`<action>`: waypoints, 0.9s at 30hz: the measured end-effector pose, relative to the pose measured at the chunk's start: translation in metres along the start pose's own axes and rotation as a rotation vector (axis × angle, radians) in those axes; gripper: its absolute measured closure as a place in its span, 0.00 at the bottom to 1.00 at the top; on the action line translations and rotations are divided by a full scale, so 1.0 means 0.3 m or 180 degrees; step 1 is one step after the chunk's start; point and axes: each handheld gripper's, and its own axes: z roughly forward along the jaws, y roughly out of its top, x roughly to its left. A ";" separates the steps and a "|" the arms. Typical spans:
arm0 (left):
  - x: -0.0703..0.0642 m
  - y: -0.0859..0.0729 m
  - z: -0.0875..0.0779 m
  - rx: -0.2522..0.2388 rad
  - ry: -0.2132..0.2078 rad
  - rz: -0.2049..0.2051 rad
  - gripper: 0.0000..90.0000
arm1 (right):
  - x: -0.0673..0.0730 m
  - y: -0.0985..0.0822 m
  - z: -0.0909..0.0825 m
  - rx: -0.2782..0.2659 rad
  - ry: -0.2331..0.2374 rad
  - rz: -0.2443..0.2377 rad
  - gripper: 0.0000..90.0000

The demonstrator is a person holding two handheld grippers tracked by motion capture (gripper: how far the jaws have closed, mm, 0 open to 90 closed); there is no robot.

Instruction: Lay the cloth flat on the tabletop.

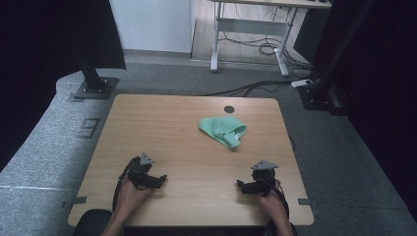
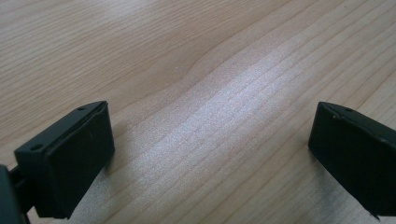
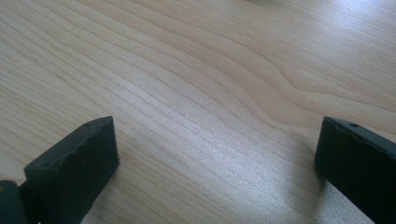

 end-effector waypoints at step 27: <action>-0.004 0.006 0.007 0.0001 -0.0024 0.0030 0.00 | 0.000 0.001 0.001 0.0000 0.0012 -0.0002 0.00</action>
